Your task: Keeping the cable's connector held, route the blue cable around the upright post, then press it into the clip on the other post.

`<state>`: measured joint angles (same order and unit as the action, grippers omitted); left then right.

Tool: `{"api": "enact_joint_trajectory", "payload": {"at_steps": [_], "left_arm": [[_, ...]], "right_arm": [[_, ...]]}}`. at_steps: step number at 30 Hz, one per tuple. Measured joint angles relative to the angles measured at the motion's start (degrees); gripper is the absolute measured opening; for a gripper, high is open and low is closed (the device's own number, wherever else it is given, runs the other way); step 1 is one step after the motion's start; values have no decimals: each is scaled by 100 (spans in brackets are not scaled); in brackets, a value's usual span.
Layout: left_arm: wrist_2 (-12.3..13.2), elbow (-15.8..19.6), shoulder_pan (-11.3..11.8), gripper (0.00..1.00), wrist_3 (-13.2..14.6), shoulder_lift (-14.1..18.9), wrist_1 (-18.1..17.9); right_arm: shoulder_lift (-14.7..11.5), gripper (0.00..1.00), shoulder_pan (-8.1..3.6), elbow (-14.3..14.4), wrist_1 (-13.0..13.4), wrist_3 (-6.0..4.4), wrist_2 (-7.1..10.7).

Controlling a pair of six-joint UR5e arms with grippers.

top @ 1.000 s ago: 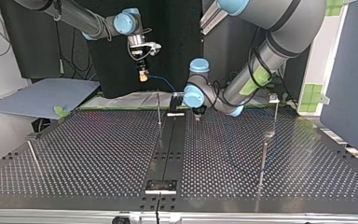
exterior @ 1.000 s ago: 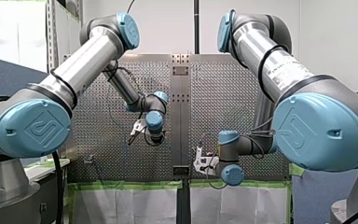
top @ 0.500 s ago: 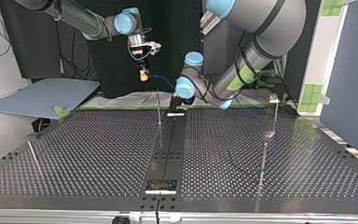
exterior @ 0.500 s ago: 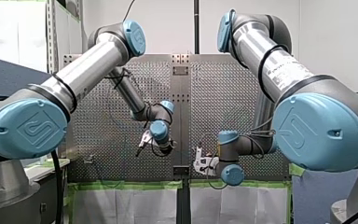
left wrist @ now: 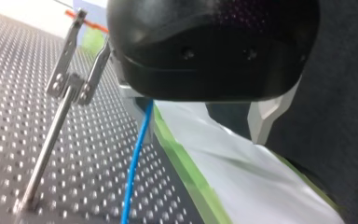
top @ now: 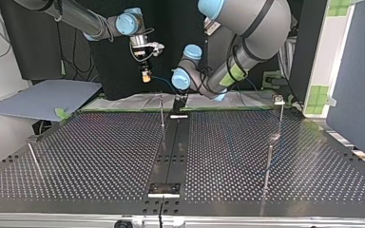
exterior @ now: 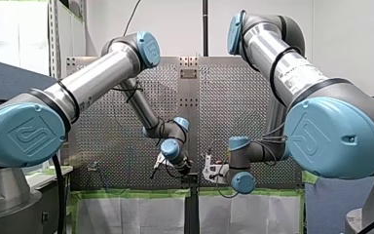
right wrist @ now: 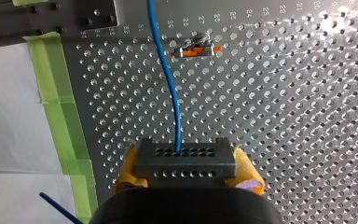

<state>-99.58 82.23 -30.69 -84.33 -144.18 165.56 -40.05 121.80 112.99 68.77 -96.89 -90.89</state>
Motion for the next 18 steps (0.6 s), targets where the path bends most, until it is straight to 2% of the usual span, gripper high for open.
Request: {"api": "enact_joint_trajectory", "payload": {"at_steps": [6, 11, 18], "left_arm": [[293, 0, -33, 99, -292, -32, -287], [495, 0, -35, 99, -566, -33, -355], [299, 1, -36, 99, -917, -34, -310]], "right_arm": [[0, 0, -24, 0, -25, 94, -5], [0, 0, -36, 0, -33, 158, -18], [0, 0, -59, 0, -43, 221, -53]]}}
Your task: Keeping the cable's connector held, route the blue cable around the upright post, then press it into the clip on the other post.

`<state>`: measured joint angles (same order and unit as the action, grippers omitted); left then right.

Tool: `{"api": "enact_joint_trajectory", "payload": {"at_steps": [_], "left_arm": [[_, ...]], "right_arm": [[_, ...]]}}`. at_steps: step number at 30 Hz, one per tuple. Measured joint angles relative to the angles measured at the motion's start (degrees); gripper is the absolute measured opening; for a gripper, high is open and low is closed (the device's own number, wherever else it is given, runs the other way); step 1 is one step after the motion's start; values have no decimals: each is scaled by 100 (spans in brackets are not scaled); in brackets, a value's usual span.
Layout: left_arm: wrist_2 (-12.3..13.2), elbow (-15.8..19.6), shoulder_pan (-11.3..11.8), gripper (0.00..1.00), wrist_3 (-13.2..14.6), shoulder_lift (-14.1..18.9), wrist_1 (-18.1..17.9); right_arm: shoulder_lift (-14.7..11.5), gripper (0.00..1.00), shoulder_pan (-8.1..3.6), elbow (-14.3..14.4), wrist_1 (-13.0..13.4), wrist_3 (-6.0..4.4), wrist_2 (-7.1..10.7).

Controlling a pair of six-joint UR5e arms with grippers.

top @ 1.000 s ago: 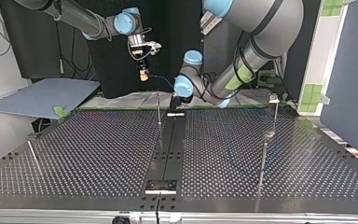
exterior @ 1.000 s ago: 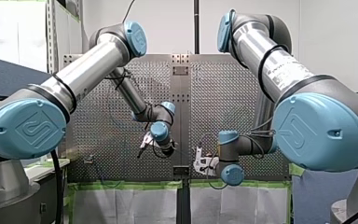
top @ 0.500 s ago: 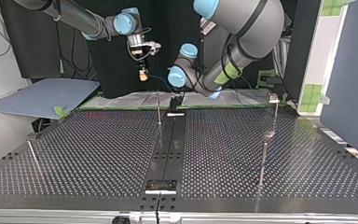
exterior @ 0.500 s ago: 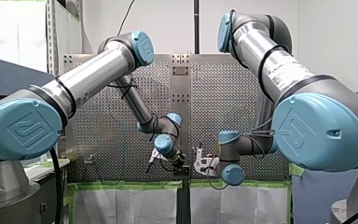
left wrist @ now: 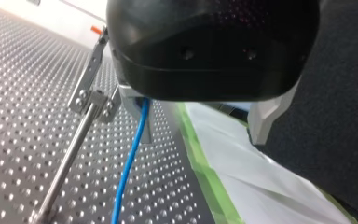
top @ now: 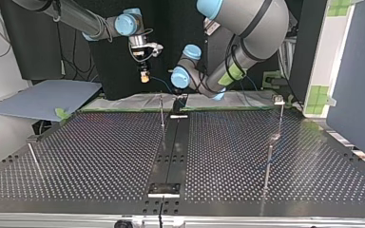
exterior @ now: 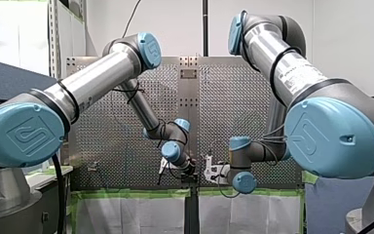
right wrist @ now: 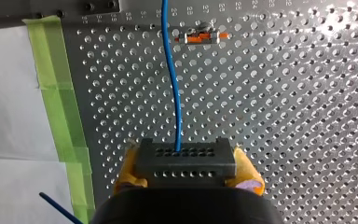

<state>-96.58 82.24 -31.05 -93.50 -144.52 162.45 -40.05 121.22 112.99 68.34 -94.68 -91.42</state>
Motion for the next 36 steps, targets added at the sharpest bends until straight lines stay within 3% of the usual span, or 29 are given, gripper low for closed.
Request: {"api": "enact_joint_trajectory", "payload": {"at_steps": [3, 5, 6, 7, 8, 9, 11, 16, 18, 19, 20, 28, 36], "left_arm": [[-128, 0, -2, 99, -62, 0, 49], [-217, 0, -6, 83, -37, 0, 79], [-256, 0, -8, 83, -13, 0, 86], [-295, 0, -11, 75, 14, 0, 92], [-343, 0, -15, 61, 54, 0, 97], [-370, 1, -19, 61, 85, 1, 100], [-408, 0, -29, 46, 143, 0, 107], [-467, 0, -59, 42, 194, 0, 111], [-484, 0, -66, 36, 198, 0, 112], [-492, -1, -69, 9, 200, 0, 112], [-508, -1, -79, 3, 207, 0, 109], [-719, -2, -176, 3, 233, 1, 91], [-805, 0, -225, 0, 205, 1, 24]], "right_arm": [[0, 0, -13, -3, -21, 35, -43], [0, 0, -23, -3, -32, 48, -68], [0, 0, -25, -3, -34, 55, -74], [0, 0, -28, -2, -36, 68, -78], [0, 0, -29, -2, -37, 87, -82], [0, 0, -30, -2, -38, 99, -84], [0, 0, -31, -1, -42, 118, -86], [0, 0, -40, -2, -46, 130, -87], [1, 0, -42, -1, -47, 133, -88], [1, 0, -44, -1, -48, 134, -88], [1, 0, -44, -2, -48, 135, -90], [1, 0, -69, -6, -60, 131, -99], [0, 0, -194, -78, -175, 88, -103]]}}
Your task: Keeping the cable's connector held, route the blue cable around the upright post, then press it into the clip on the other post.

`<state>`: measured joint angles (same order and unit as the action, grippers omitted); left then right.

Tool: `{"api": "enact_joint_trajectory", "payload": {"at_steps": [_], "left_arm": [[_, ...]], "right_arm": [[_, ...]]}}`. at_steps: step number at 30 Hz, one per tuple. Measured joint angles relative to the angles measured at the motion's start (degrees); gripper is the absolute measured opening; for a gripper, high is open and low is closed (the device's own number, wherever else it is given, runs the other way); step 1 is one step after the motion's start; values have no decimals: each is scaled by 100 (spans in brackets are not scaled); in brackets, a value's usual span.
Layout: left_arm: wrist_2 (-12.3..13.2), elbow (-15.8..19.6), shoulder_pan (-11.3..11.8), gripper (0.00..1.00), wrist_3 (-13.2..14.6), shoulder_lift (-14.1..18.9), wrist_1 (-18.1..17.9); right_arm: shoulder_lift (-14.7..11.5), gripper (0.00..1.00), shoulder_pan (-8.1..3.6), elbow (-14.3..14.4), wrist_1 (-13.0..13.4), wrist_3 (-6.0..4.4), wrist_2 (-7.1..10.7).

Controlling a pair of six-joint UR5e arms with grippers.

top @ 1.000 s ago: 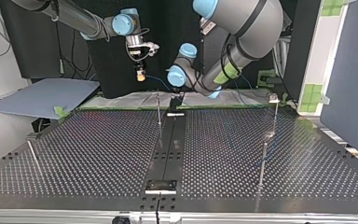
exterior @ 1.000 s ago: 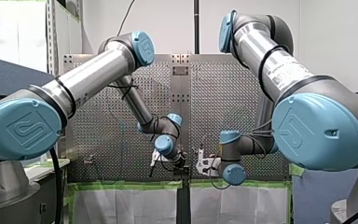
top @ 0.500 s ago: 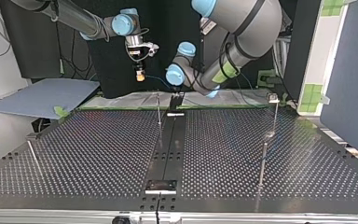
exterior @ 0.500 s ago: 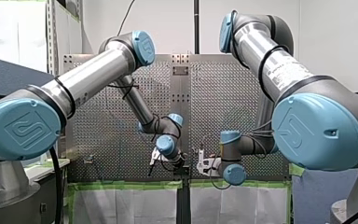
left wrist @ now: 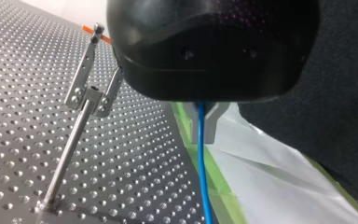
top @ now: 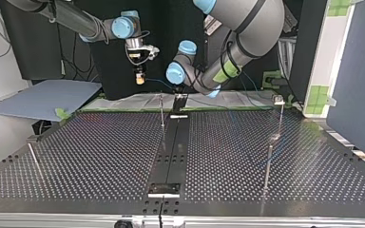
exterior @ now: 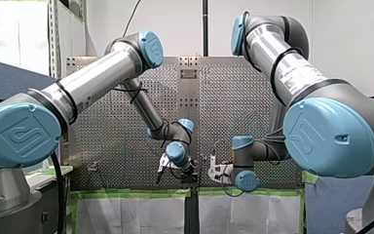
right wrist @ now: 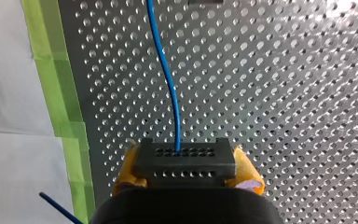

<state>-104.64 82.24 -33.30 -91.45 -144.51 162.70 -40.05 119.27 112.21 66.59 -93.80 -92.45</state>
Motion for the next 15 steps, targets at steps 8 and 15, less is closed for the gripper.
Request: {"api": "enact_joint_trajectory", "payload": {"at_steps": [8, 15], "left_arm": [[-217, -1, -38, 0, -34, 0, -184], [-234, -1, -85, 0, -90, -1, -405]], "right_arm": [[1, 0, -136, -136, -297, 7, 9], [2, 0, -269, -177, -348, 22, 21]]}}
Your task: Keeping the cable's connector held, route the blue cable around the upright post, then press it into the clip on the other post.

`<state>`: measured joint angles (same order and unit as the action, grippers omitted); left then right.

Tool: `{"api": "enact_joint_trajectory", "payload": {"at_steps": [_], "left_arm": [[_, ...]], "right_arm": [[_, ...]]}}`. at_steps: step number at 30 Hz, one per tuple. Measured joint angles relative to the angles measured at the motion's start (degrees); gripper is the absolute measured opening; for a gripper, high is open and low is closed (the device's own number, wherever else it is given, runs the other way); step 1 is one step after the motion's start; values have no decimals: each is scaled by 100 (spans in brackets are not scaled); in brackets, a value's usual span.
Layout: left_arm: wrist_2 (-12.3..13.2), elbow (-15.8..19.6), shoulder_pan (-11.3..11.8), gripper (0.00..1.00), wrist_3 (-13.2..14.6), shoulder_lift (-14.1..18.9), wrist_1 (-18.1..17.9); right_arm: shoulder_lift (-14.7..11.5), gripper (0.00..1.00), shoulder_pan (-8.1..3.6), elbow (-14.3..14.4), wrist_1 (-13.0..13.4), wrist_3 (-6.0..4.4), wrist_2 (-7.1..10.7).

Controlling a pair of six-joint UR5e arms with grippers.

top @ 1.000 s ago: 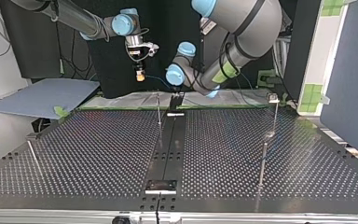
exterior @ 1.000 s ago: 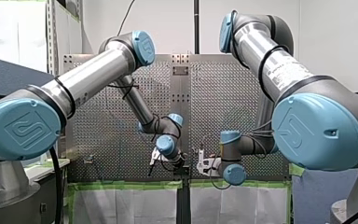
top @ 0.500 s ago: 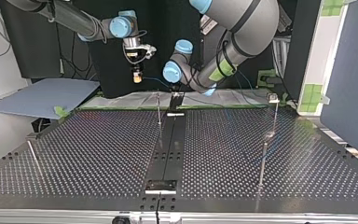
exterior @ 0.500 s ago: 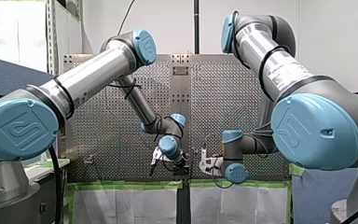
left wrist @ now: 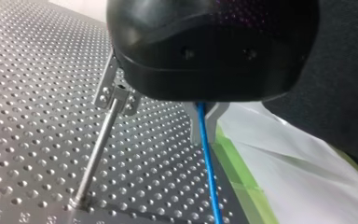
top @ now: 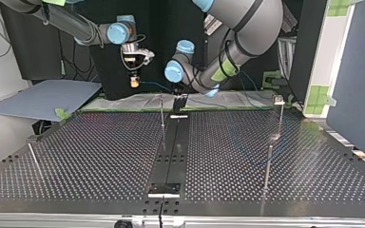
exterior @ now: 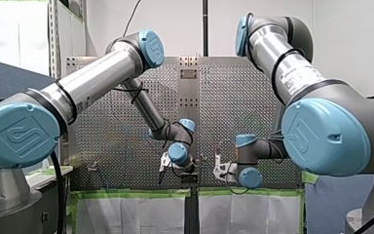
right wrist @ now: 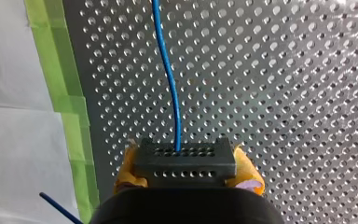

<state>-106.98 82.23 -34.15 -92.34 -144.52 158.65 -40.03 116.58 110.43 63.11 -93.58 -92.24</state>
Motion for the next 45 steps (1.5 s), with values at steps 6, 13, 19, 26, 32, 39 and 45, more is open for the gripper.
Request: {"api": "enact_joint_trajectory", "payload": {"at_steps": [6, 13, 19, 26, 32, 39, 45], "left_arm": [[6, -1, -29, 0, -53, 0, -227], [8, 1, -67, 0, -41, 0, -407], [8, 0, -75, 0, -9, 0, -540], [18, 0, -80, 0, 129, -2, -576], [15, 1, -59, 0, 193, -1, -524], [18, 0, -45, 0, 207, -2, -506], [60, 0, -41, 0, 210, -2, -513]], "right_arm": [[4, 0, -116, -41, 1, -12, 33], [7, 0, -254, -91, 30, -15, 181], [7, 0, -372, -190, 36, -27, 354], [14, 0, -528, -254, 43, -51, 524], [16, 0, -660, -278, 51, -54, 665], [24, 0, -785, -314, 53, -69, 941], [32, 0, -871, -337, 54, -65, 1048]]}}
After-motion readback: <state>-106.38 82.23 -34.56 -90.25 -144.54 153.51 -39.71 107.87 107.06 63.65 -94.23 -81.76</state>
